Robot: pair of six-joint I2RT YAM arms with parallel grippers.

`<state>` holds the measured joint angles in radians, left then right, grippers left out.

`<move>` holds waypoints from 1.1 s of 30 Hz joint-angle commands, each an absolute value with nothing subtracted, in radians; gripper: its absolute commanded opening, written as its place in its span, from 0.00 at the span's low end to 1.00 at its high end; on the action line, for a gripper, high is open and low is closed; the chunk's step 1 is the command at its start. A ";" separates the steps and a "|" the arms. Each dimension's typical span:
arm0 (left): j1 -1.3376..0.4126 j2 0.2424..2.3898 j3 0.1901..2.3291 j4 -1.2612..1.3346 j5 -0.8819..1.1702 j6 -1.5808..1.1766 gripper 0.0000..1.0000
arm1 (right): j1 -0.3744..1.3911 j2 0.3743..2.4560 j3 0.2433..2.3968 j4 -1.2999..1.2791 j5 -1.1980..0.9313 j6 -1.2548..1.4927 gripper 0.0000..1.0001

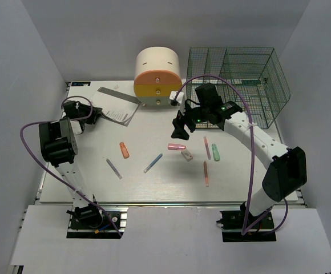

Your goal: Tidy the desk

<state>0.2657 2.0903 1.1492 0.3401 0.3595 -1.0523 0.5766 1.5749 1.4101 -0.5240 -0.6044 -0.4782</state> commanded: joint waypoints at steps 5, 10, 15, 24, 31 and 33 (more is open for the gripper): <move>0.258 2.083 1.164 0.344 0.465 -1.015 0.47 | 0.581 1.578 1.424 -0.517 -0.614 -0.482 0.82; 0.258 2.077 1.128 0.419 0.491 -1.023 0.48 | 0.581 1.574 1.414 -0.514 -0.611 -0.482 0.82; 0.258 2.091 1.160 0.367 0.500 -1.002 0.50 | 0.581 1.575 1.414 -0.511 -0.611 -0.480 0.82; 0.239 2.128 1.221 0.259 0.463 -0.954 0.54 | 0.581 1.578 1.416 -0.508 -0.611 -0.479 0.82; 0.239 2.144 1.216 0.327 0.485 -0.999 0.35 | 0.580 1.577 1.411 -0.509 -0.606 -0.480 0.82; 0.239 2.146 1.206 0.350 0.489 -1.012 0.27 | 0.578 1.580 1.411 -0.511 -0.607 -0.485 0.82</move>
<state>0.2455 2.1380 1.1980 0.3157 0.4808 -1.0019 0.5774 1.5780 1.4101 -0.5232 -0.6041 -0.4782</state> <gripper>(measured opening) 0.298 0.816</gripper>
